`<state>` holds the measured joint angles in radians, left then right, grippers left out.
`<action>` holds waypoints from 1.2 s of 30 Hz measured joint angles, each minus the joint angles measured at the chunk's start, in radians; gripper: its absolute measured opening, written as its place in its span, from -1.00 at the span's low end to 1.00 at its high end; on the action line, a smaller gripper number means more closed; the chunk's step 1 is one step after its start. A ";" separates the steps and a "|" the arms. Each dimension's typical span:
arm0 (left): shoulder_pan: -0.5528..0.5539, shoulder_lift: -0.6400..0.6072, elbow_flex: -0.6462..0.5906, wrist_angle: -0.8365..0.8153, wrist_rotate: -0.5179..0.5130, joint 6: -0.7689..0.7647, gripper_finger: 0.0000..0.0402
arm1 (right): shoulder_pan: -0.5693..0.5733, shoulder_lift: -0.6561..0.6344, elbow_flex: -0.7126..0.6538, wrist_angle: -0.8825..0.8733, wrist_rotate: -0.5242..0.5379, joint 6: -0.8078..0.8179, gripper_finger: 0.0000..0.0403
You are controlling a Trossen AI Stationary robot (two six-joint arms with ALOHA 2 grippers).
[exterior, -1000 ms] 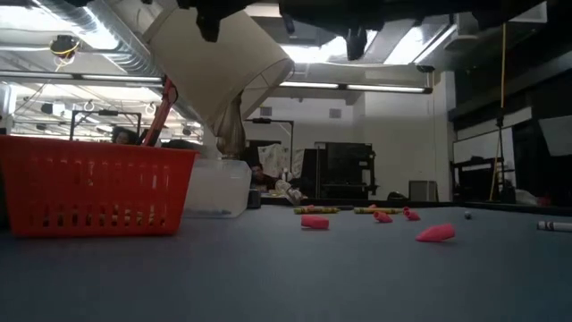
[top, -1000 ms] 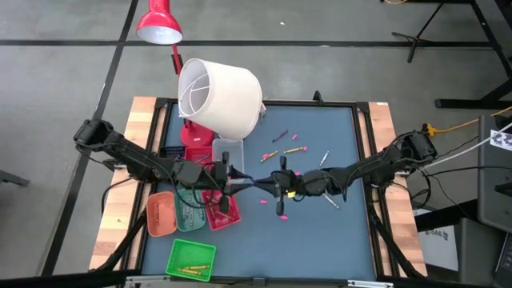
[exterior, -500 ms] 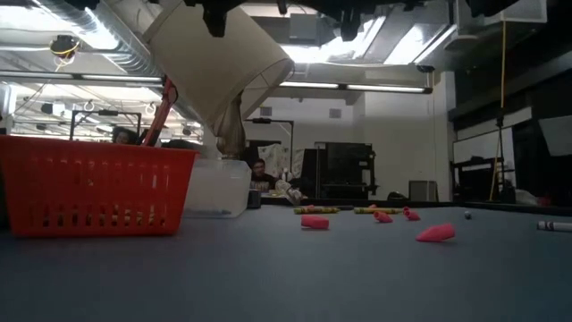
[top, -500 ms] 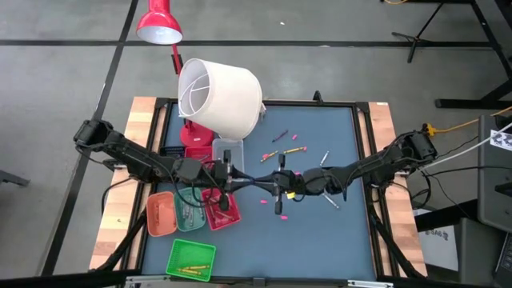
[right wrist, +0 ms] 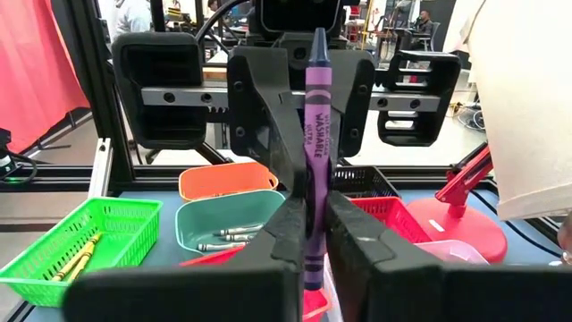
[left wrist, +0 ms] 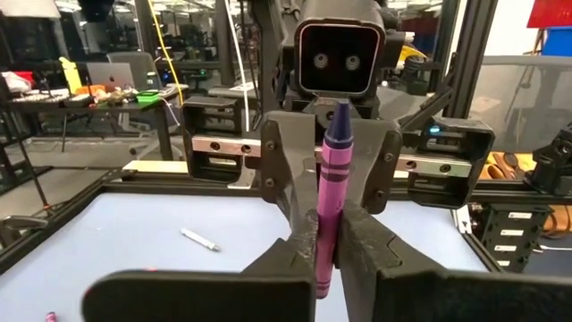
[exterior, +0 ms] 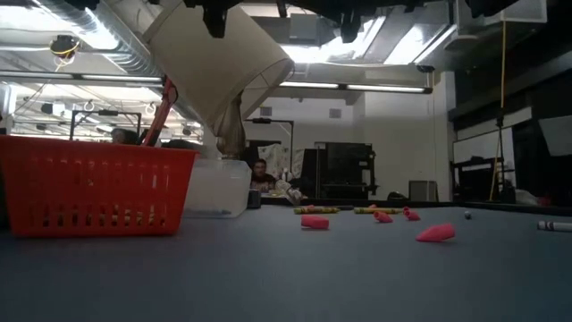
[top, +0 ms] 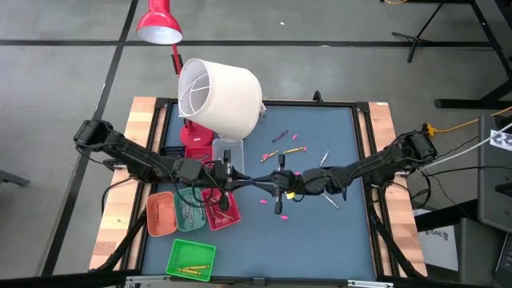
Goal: Sort crayons
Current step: Put the violet crayon into the black bin
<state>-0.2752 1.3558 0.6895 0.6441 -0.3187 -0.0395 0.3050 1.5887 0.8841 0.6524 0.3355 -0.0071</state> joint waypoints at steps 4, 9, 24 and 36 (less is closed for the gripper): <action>0.000 0.000 0.000 -0.002 0.000 0.000 -0.95 | 0.000 0.000 0.000 -0.007 0.000 0.001 -0.65; 0.000 -0.003 0.000 -0.036 -0.002 -0.019 -0.94 | 0.002 0.000 0.000 -0.065 0.000 0.008 -0.36; -0.028 -0.331 -0.001 -0.829 -0.004 -0.399 -0.94 | 0.002 0.000 0.000 -0.463 -0.104 0.162 -0.23; -0.055 -0.581 0.000 -1.490 0.013 -0.875 -0.94 | 0.002 0.000 0.000 -0.497 -0.120 0.193 -0.23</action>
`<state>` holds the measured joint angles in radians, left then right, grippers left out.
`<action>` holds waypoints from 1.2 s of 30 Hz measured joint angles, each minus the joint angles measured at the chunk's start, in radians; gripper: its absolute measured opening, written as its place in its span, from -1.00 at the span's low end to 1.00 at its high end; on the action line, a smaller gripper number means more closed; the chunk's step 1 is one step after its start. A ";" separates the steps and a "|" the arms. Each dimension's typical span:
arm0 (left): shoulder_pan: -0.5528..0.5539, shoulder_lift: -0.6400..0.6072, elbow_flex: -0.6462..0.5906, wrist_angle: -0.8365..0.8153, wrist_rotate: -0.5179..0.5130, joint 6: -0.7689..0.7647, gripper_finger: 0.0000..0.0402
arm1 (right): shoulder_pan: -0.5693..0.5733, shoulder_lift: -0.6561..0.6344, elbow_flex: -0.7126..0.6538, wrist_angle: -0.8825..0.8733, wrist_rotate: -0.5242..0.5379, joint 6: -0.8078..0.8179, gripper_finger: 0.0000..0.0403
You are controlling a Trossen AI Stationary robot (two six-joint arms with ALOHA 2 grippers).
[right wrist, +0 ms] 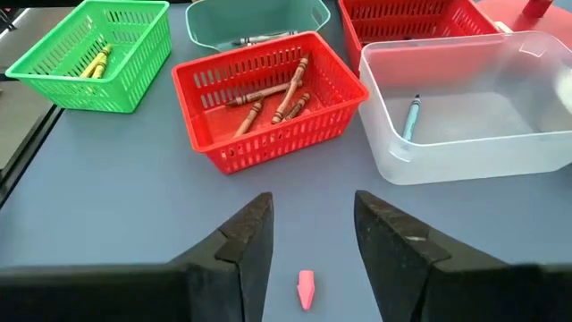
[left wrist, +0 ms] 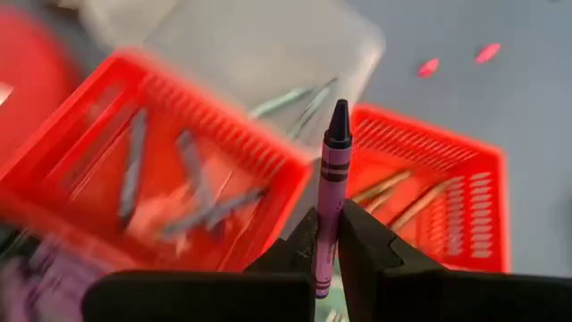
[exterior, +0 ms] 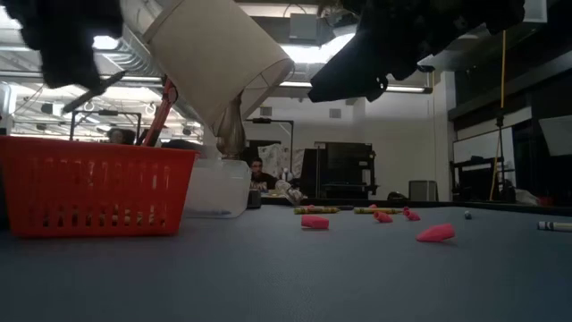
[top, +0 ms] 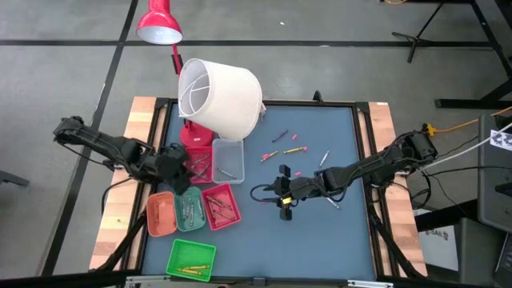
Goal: Sort crayons
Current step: Put the violet crayon into the black bin, then put the yellow crayon into the green bin
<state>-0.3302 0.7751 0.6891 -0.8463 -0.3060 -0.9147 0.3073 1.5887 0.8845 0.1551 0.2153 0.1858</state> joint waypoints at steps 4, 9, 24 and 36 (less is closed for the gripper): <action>0.000 -0.043 0.000 -0.167 0.006 -0.117 -0.94 | 0.000 0.000 0.000 0.000 0.000 0.000 -0.23; 0.000 -0.054 0.000 -0.315 0.005 -0.223 -0.94 | 0.000 0.000 0.000 0.000 0.000 0.001 -0.23; 0.000 -0.048 0.000 -0.458 -0.006 -0.262 -0.93 | 0.000 0.000 0.000 0.000 0.002 0.000 -0.23; 0.001 -0.048 0.000 -0.447 -0.001 -0.264 -0.60 | -0.034 0.000 -0.001 0.000 0.036 -0.007 -0.23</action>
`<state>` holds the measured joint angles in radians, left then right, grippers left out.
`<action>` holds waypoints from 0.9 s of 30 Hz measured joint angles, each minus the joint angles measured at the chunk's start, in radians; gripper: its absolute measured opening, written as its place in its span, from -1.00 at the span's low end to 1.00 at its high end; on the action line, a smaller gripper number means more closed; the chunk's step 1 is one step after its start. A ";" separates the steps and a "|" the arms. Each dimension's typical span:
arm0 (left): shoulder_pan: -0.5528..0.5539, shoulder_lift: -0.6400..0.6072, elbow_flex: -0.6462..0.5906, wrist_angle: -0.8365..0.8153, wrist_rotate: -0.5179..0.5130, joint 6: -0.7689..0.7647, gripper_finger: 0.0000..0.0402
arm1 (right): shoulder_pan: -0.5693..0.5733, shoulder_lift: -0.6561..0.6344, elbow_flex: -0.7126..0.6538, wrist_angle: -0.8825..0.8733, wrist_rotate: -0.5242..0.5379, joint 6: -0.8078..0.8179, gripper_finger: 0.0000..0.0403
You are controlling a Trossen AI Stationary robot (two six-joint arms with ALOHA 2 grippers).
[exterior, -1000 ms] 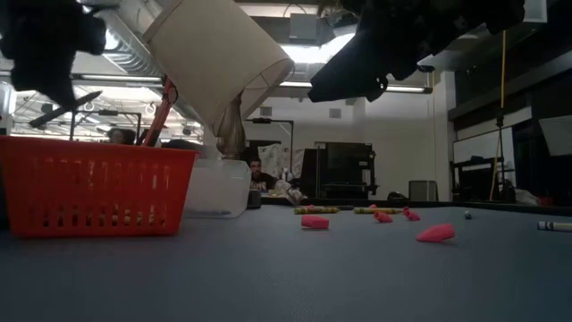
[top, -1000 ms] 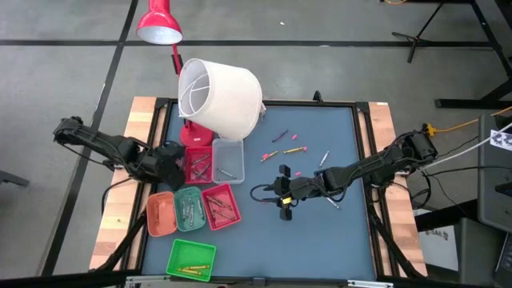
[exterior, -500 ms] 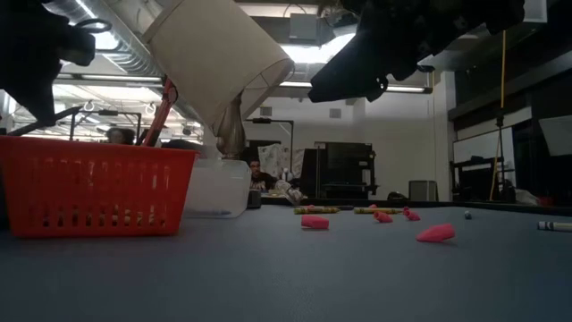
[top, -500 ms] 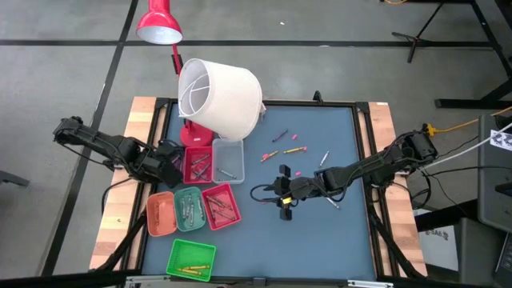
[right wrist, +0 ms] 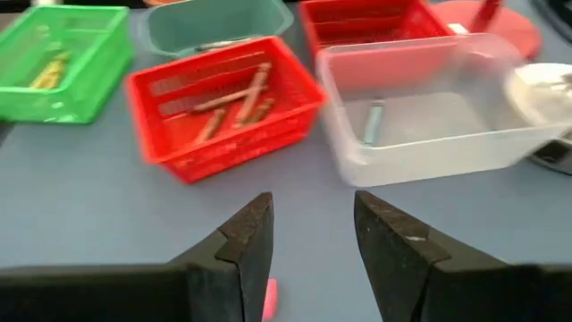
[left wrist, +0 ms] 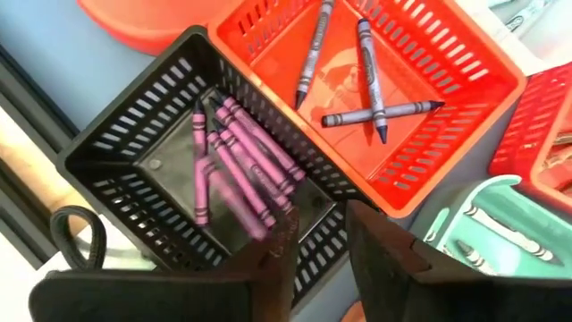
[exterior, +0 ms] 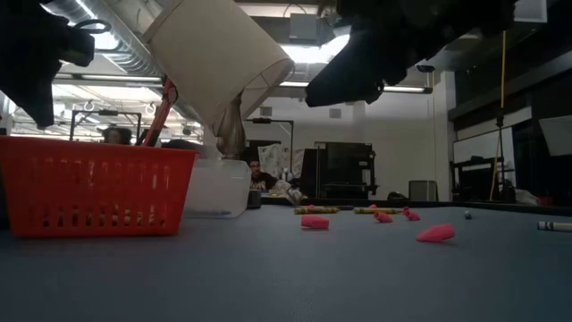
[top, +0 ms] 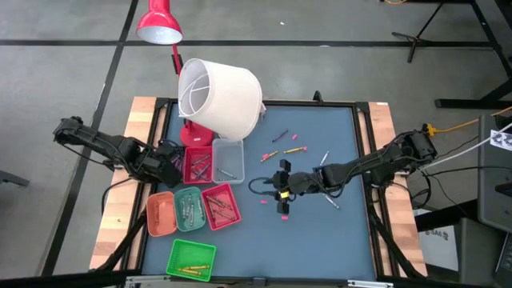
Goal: Sort crayons
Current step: Put the yellow crayon into the green bin
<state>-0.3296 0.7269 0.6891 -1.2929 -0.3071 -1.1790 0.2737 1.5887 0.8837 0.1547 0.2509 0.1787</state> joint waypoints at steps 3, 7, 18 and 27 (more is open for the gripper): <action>0.000 0.000 0.000 0.019 -0.009 0.000 -0.59 | -0.039 0.000 0.000 -0.001 0.000 0.000 -0.23; 0.000 0.000 0.000 0.080 -0.057 0.002 -0.60 | -0.106 0.000 0.000 -0.040 -0.013 -0.001 -0.23; 0.000 0.000 0.000 0.265 -0.148 0.033 -0.60 | -0.342 0.000 0.000 -0.367 -0.060 -0.063 -0.23; 0.000 0.061 0.000 0.352 -0.148 0.038 -0.60 | -0.512 0.000 0.000 -0.477 -0.079 -0.218 -0.23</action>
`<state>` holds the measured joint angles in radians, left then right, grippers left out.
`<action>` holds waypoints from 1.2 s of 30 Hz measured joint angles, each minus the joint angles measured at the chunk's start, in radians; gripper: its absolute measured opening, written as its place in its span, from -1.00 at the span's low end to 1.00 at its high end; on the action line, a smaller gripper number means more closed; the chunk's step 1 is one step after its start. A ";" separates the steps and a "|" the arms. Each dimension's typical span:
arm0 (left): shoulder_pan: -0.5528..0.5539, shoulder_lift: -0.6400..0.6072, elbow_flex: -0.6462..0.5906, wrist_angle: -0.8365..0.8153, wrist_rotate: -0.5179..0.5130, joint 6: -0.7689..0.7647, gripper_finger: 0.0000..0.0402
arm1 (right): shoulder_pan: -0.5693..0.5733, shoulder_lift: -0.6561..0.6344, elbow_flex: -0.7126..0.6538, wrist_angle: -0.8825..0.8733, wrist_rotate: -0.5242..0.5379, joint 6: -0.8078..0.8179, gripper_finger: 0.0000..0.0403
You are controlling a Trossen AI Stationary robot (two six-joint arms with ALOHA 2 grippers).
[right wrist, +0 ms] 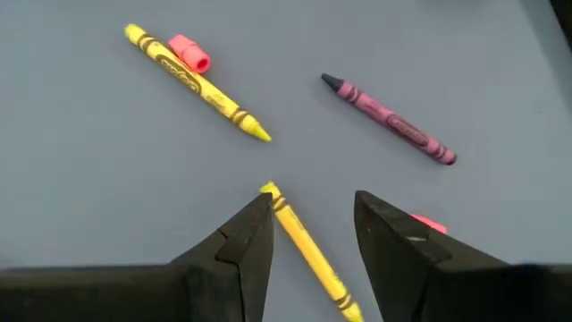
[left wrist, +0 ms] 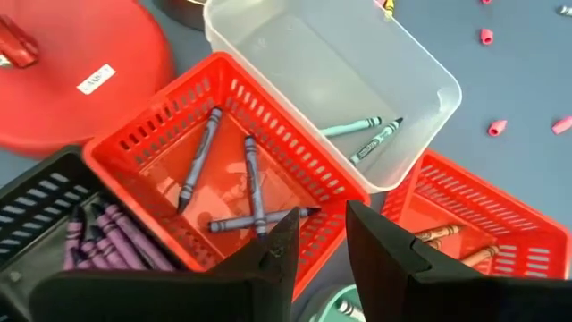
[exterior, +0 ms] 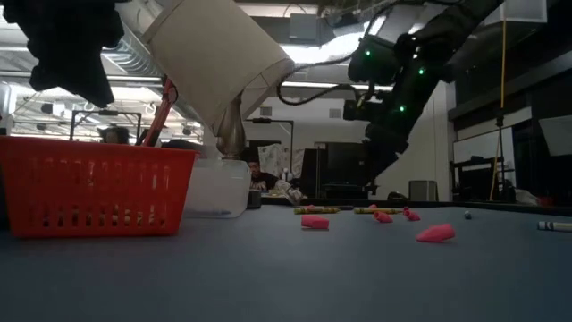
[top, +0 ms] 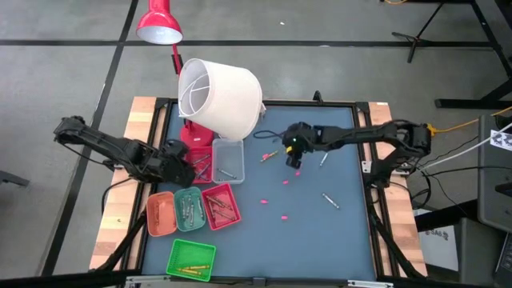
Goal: Sort crayons
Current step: Put the yellow crayon into the green bin
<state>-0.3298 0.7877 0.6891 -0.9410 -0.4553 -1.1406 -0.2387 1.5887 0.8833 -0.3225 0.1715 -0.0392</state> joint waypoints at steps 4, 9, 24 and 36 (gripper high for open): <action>-0.002 0.053 0.000 0.036 0.001 0.001 -0.60 | -0.055 0.000 0.000 -0.003 -0.098 -0.043 -0.23; -0.005 0.127 0.000 0.101 0.002 0.001 -0.60 | -0.086 0.000 0.000 -0.005 -0.166 -0.080 -0.23; -0.107 0.281 0.000 0.457 0.013 0.001 -0.60 | -0.090 0.000 0.000 -0.022 -0.183 -0.153 -0.23; -0.174 0.407 0.000 0.576 0.012 0.000 -0.61 | -0.089 0.108 0.000 -0.018 -0.181 -0.152 -0.23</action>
<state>-0.5041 1.1949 0.6895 -0.3646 -0.4429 -1.1406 -0.3279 1.6968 0.8829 -0.3405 -0.0095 -0.1909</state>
